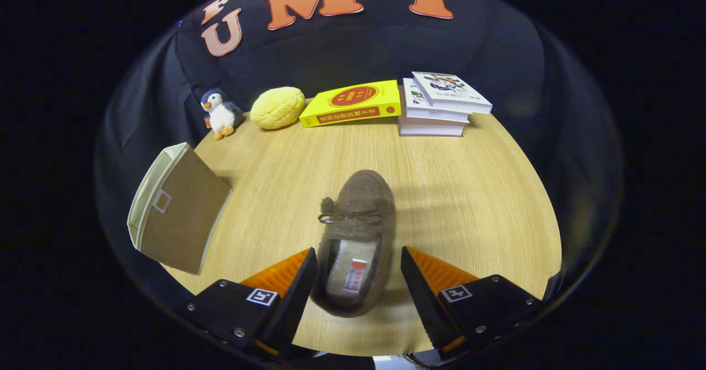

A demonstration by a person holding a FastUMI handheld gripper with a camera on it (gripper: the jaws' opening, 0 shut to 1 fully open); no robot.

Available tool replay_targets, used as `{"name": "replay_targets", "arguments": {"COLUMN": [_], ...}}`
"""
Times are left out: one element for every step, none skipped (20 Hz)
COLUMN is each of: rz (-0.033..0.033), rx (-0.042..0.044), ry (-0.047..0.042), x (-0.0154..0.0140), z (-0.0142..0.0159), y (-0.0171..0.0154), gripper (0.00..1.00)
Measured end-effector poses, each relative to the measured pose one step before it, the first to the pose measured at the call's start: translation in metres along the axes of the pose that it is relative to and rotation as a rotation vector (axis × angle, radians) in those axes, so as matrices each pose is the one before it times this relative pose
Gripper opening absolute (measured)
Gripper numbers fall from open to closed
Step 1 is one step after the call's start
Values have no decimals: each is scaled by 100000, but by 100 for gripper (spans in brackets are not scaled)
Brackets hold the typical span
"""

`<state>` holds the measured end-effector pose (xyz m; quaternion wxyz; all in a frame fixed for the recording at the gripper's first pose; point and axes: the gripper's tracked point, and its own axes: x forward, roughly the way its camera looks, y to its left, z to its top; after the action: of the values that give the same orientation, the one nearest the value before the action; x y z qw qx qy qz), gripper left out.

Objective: Open the storage box then place both shoes into the box .Put the left shoe in first, then the right shoe, with the right side of both shoes facing outward in a uniform manner.

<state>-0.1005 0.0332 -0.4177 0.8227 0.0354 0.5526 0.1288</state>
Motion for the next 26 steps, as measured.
{"name": "replay_targets", "arguments": {"rz": [-329,-13,-565,-259,-863,-614,-1567,-346,415,808,1355,-1948,-1509,-1861,-212,1000,1428,315,-964,-1284,-668,-76,575,1044,1234,864], "rx": [285,-27,-156,-323,-273,-172,456,1267,2431,3205,3891,3526,3082,2170,2419,2547,2408,1380,401,-377,-669,-92,331,427,-149,-758], "ry": [1082,324,852,255,-120,6,-43,89,20,431,439,-10,-431,-774,-121,-194,-837,-865,-903,-1629,-1488,-720,-373,-528,-879,-1070], "x": [728,769,809,760,742,592,546,431,396,336,340,133,-83,-175,-546,-682,-743,-745,-780,-745,-835,-698,-937,-759,-763,-688], "z": [-351,-124,-185,-60,133,-73,86,-29,74,-99,46,99,183,293,49,93,397,427,387,556,438,310,210,316,326,300], "y": [-503,-346,-379,-169,-293,-179,-331,-45,328,250,489,-309,-247,-276,181,527,749,703,423,561,814,1005,1220,1337,1476,1245], "gripper": [89,87,83,80,74,71,64,60,50,46,37,30,21,16,10,7,5,5,5,4,4,4,4,4,5,4]}}
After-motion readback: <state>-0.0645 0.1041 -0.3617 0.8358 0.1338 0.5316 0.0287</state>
